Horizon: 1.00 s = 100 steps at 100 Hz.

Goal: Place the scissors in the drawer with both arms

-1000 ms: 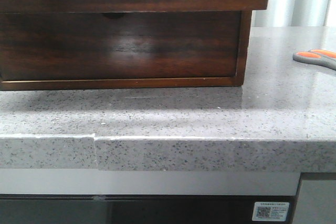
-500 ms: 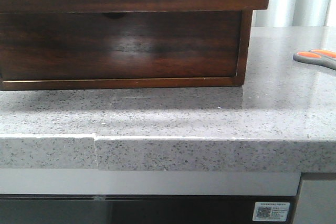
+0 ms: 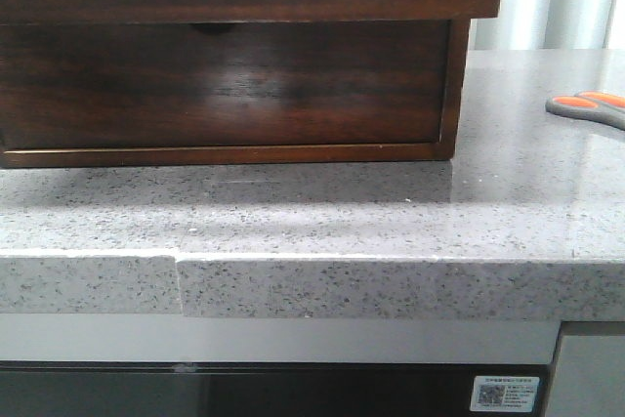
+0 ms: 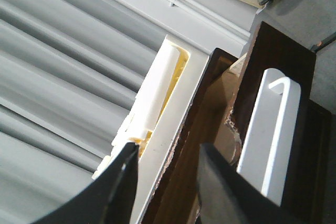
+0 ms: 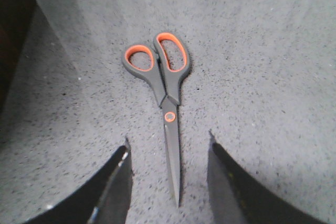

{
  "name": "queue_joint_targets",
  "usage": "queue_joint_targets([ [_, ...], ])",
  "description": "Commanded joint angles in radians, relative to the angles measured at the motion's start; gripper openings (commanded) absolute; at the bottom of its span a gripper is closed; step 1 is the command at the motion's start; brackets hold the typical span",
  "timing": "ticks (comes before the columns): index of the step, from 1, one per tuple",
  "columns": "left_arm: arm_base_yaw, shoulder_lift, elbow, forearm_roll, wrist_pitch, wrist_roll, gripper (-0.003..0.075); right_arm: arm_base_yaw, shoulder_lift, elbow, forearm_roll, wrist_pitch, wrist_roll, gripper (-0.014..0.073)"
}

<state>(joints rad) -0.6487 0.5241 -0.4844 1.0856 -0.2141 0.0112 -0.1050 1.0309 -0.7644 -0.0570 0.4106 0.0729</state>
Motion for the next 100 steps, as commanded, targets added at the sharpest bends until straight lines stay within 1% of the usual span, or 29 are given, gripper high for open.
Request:
queue_joint_targets([
  [1,-0.01,0.001,-0.025,-0.027,-0.034,-0.011,0.0256,0.0,0.088,-0.122,-0.02,0.021,-0.025,0.0295],
  [21,-0.01,0.001,-0.025,-0.027,-0.034,-0.011,0.0254,0.001,0.308,-0.334,-0.02,0.184,-0.045,0.0294],
  [33,-0.01,0.001,-0.025,-0.027,-0.034,-0.011,0.0254,0.018,0.403,-0.423,-0.02,0.256,-0.084,0.0294],
  [47,-0.01,0.001,-0.025,-0.027,-0.03,-0.011,0.0254,0.039,0.492,-0.5,-0.022,0.311,-0.091,0.0294],
  [68,-0.01,0.001,-0.025,-0.027,-0.028,-0.011,0.0254,0.04,0.594,-0.571,-0.022,0.375,-0.091,0.0295],
  [100,-0.01,0.001,-0.025,-0.027,-0.028,-0.011,0.0254,0.036,0.665,-0.582,-0.024,0.37,-0.091,0.0295],
])
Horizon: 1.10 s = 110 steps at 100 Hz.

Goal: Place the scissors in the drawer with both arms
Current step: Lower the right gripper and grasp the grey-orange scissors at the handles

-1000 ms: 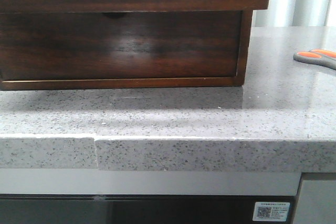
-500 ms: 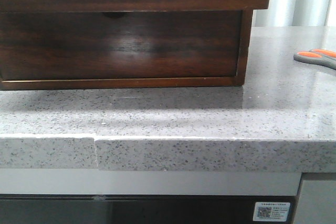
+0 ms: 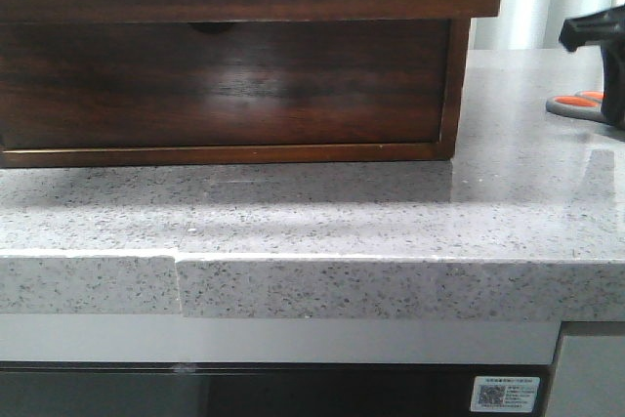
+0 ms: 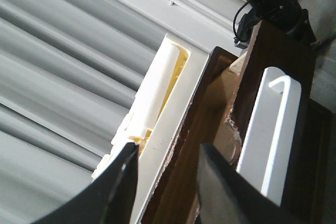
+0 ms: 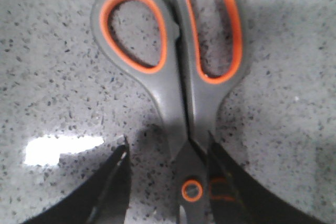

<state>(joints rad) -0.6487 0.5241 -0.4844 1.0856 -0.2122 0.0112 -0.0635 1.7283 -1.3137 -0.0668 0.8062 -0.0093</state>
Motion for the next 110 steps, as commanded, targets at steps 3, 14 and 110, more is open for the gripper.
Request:
queue_joint_targets([
  [3,-0.01,0.001,-0.025,-0.027,-0.03,-0.011,0.0254,-0.009,-0.026,-0.033,-0.015,-0.025,-0.009,0.0295],
  [14,-0.01,0.001,-0.025,-0.027,-0.03,-0.011,0.0254,-0.019,-0.014,-0.037,-0.015,-0.023,0.001,0.0295],
  [110,-0.01,0.001,-0.025,-0.027,-0.03,-0.011,0.0254,-0.033,-0.014,-0.04,-0.018,-0.104,0.009,0.0391],
])
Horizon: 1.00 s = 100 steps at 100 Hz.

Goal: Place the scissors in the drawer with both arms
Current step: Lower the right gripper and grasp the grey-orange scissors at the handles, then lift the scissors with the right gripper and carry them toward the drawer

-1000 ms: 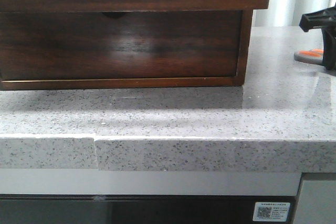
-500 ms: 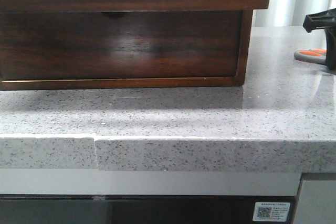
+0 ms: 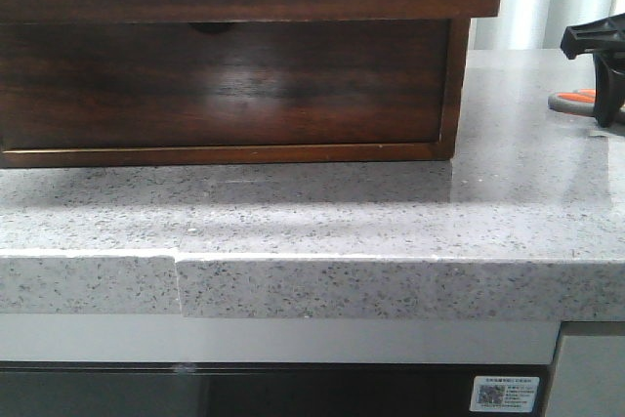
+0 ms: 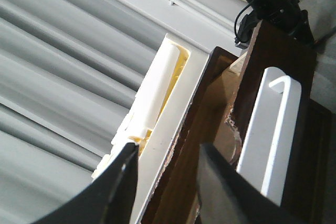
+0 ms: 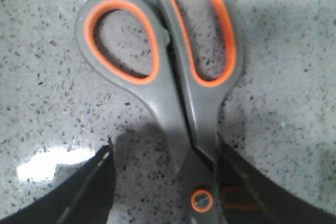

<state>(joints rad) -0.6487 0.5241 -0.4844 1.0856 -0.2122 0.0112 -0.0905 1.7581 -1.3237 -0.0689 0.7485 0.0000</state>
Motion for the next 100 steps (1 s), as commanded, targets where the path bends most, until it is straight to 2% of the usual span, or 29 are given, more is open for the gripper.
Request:
queue_joint_targets([
  [1,-0.01,0.001,-0.025,-0.027,-0.03,-0.011,0.0254,-0.006,-0.044,-0.03,-0.016,-0.046,0.0,0.0391],
  [70,-0.01,0.001,-0.025,-0.027,-0.03,-0.011,0.0254,-0.006,-0.043,-0.03,-0.046,-0.09,0.0,0.0387],
  [100,-0.01,0.001,-0.025,-0.027,-0.03,-0.011,0.0254,-0.006,-0.007,-0.03,-0.046,-0.036,0.0,0.0387],
])
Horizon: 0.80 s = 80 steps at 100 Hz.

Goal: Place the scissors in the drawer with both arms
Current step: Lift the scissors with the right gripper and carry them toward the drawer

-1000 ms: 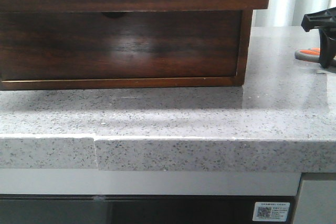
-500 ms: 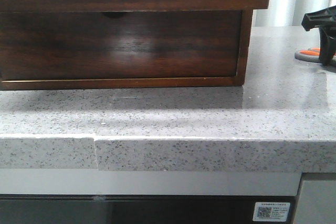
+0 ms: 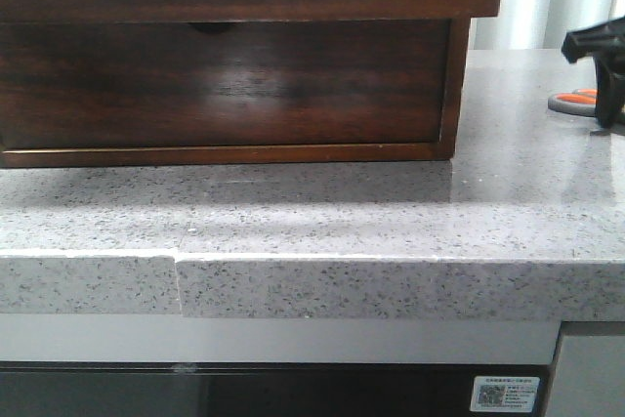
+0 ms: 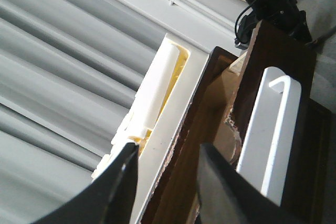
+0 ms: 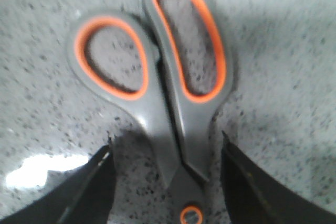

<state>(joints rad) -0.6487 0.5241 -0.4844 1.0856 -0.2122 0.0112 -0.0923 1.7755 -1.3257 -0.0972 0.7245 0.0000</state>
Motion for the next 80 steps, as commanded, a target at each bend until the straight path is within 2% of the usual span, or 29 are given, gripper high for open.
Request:
queue_joint_targets([
  [1,-0.01,0.001,-0.025,-0.027,-0.03,-0.011,0.0254,-0.004,-0.022,-0.028,-0.018,-0.012,0.0,0.0387],
  [16,-0.01,0.001,-0.025,-0.027,-0.03,-0.011,0.0254,-0.004,-0.007,-0.028,-0.018,-0.004,0.0,0.0387],
  [23,-0.01,0.001,-0.025,-0.027,-0.03,-0.011,0.0254,-0.004,-0.005,-0.028,-0.018,0.0,0.0,0.0351],
  [28,-0.01,0.001,-0.025,-0.027,-0.03,-0.011,0.0254,-0.004,-0.005,-0.028,-0.018,0.005,0.0,0.0283],
  [40,-0.01,0.001,-0.025,-0.027,-0.03,-0.011,0.0254,-0.004,-0.005,-0.028,-0.018,0.021,0.0,0.0033],
  [47,-0.01,0.001,-0.025,-0.027,-0.03,-0.011,0.0254,-0.004,-0.005,-0.028,-0.018,0.034,0.0,-0.0078],
  [80,-0.01,0.001,-0.025,-0.027,-0.03,-0.011,0.0254,0.011,-0.085,-0.028,-0.013,0.056,0.0,-0.0078],
])
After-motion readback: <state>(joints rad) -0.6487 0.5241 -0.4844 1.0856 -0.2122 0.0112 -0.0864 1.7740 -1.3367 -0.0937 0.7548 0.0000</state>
